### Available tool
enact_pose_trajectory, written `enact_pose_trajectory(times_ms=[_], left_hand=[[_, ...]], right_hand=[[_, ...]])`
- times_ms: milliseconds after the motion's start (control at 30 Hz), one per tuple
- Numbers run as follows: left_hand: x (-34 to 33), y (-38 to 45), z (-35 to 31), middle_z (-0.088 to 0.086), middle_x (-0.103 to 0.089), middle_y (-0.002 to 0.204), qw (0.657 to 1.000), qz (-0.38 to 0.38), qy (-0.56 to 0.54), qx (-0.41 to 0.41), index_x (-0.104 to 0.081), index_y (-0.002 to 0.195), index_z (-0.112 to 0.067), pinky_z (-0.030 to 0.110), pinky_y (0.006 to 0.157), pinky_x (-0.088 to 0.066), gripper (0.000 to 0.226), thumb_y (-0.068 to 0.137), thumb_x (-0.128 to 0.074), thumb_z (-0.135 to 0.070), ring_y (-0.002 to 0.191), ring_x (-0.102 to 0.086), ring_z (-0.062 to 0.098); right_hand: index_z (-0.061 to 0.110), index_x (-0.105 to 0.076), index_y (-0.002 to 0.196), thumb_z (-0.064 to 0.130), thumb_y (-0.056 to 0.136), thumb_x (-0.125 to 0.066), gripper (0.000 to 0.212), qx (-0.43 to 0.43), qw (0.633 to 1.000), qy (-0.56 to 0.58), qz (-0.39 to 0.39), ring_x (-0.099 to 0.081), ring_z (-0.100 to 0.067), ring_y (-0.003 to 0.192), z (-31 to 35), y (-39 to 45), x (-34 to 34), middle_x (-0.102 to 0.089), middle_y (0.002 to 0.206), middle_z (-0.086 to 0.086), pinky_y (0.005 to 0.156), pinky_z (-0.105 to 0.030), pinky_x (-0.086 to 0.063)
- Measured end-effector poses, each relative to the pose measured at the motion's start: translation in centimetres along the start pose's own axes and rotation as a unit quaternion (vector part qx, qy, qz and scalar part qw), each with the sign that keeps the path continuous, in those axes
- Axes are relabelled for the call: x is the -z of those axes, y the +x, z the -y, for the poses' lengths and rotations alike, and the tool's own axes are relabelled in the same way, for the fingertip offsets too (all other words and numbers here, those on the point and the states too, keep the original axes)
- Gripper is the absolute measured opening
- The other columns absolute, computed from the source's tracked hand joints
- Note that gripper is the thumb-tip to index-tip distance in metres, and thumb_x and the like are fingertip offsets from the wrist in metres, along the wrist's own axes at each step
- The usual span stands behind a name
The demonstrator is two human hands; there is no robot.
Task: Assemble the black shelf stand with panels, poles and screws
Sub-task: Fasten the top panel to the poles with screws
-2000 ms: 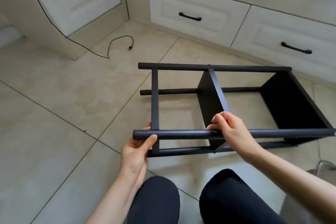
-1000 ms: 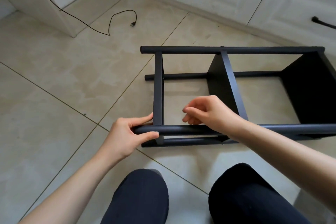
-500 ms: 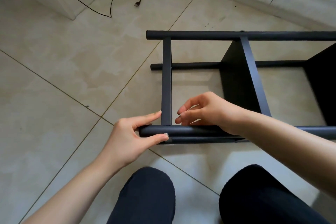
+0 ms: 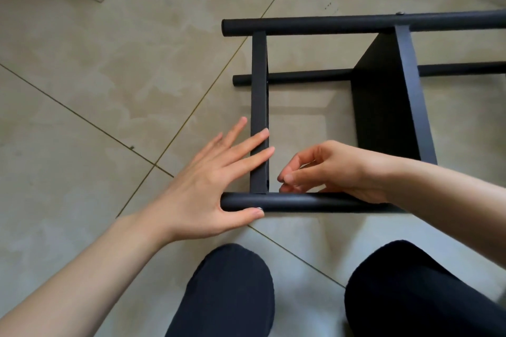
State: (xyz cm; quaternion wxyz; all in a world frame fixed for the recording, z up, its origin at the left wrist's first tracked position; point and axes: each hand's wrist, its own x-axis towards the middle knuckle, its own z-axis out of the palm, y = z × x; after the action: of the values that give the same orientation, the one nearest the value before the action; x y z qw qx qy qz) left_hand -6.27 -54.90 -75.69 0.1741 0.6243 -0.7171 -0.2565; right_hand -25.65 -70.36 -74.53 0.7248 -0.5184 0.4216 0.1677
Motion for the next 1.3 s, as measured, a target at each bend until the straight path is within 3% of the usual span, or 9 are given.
enact_pose_trajectory(times_ms=[167,267,333,433,567,733,933,1200,1300], left_hand=[[-0.4,0.5,0.8,0.0,-0.032,0.162,0.997,-0.043,-0.001,-0.057,-0.047,0.148,-0.018,0.044,0.124,-0.018,0.072,0.087,-0.066,-0.052,0.154,-0.019,0.019],[-0.8,0.5,1.0,0.003,-0.036,0.16,0.996,-0.055,-0.016,-0.063,-0.049,0.145,-0.016,0.044,0.124,-0.022,0.069,0.087,-0.068,-0.048,0.152,-0.025,0.02],[-0.9,0.5,1.0,0.004,-0.038,0.159,0.996,-0.061,-0.019,-0.067,-0.049,0.145,-0.016,0.044,0.123,-0.023,0.068,0.087,-0.069,-0.047,0.152,-0.026,0.02],[-1.1,0.5,1.1,0.005,-0.039,0.158,0.995,-0.067,-0.023,-0.07,-0.05,0.144,-0.017,0.046,0.123,-0.026,0.067,0.087,-0.069,-0.047,0.151,-0.027,0.021],[-1.4,0.4,1.1,0.006,-0.04,0.158,0.994,-0.076,-0.03,-0.073,-0.05,0.143,-0.015,0.047,0.122,-0.027,0.066,0.088,-0.069,-0.045,0.151,-0.028,0.023],[-1.5,0.4,1.1,0.005,-0.039,0.158,0.994,-0.071,-0.032,-0.071,-0.05,0.144,-0.015,0.046,0.122,-0.027,0.066,0.088,-0.069,-0.046,0.152,-0.026,0.023],[-1.6,0.4,1.2,0.006,-0.038,0.159,0.994,-0.072,-0.051,-0.071,-0.049,0.144,-0.015,0.043,0.121,-0.029,0.066,0.088,-0.07,-0.043,0.152,-0.026,0.024],[-1.8,0.4,1.3,0.007,-0.038,0.159,0.993,-0.069,-0.065,-0.069,-0.05,0.143,-0.013,0.038,0.122,-0.028,0.066,0.088,-0.071,-0.042,0.152,-0.025,0.025],[-1.8,0.4,1.3,0.006,-0.037,0.159,0.993,-0.07,-0.066,-0.069,-0.05,0.143,-0.014,0.04,0.121,-0.029,0.066,0.088,-0.071,-0.042,0.152,-0.025,0.025]], right_hand=[[0.008,-0.072,0.093,0.012,0.087,-0.071,0.007,-0.01,0.999,-0.012,0.031,-0.066,-0.012,0.075,-0.1,1.0,0.1,-0.07,0.082,-0.006,0.067,-0.028,-0.053],[0.011,-0.073,0.087,0.009,0.087,-0.071,0.003,0.0,0.999,0.001,0.035,-0.065,-0.016,0.081,0.0,2.1,-0.1,-0.069,0.083,-0.007,0.092,-0.037,-0.053],[0.011,-0.072,0.085,0.009,0.088,-0.07,0.004,0.001,0.998,0.012,0.058,-0.065,-0.018,0.08,0.1,2.8,-0.4,-0.07,0.084,-0.009,0.095,-0.038,-0.052],[0.008,-0.071,0.086,0.009,0.088,-0.07,0.003,-0.015,0.996,0.011,0.088,-0.066,-0.018,0.077,0.1,3.5,-0.9,-0.07,0.086,-0.011,0.081,-0.028,-0.055],[0.014,-0.07,0.074,0.01,0.089,-0.067,0.017,-0.029,0.993,0.004,0.112,-0.065,-0.016,0.073,-0.1,3.9,-1.0,-0.07,0.079,-0.006,0.072,-0.024,-0.055],[0.013,-0.073,0.08,0.01,0.091,-0.065,0.013,-0.029,0.992,0.015,0.122,-0.065,-0.017,0.076,-0.2,4.3,-1.0,-0.071,0.081,-0.004,0.082,-0.03,-0.053],[0.004,-0.066,0.095,0.007,0.094,-0.06,0.007,-0.039,0.988,0.034,0.143,-0.061,-0.017,0.076,0.1,4.6,-1.0,-0.063,0.088,-0.01,0.073,-0.025,-0.055],[0.012,-0.066,0.081,0.017,0.094,-0.061,0.014,-0.074,0.985,-0.012,0.158,-0.061,-0.017,0.076,0.1,4.9,-1.5,-0.062,0.08,-0.004,0.073,-0.027,-0.05],[0.014,-0.069,0.083,0.013,0.095,-0.058,0.017,-0.082,0.979,0.015,0.184,-0.062,-0.019,0.083,0.0,5.0,-1.0,-0.064,0.089,-0.005,0.084,-0.032,-0.05]])
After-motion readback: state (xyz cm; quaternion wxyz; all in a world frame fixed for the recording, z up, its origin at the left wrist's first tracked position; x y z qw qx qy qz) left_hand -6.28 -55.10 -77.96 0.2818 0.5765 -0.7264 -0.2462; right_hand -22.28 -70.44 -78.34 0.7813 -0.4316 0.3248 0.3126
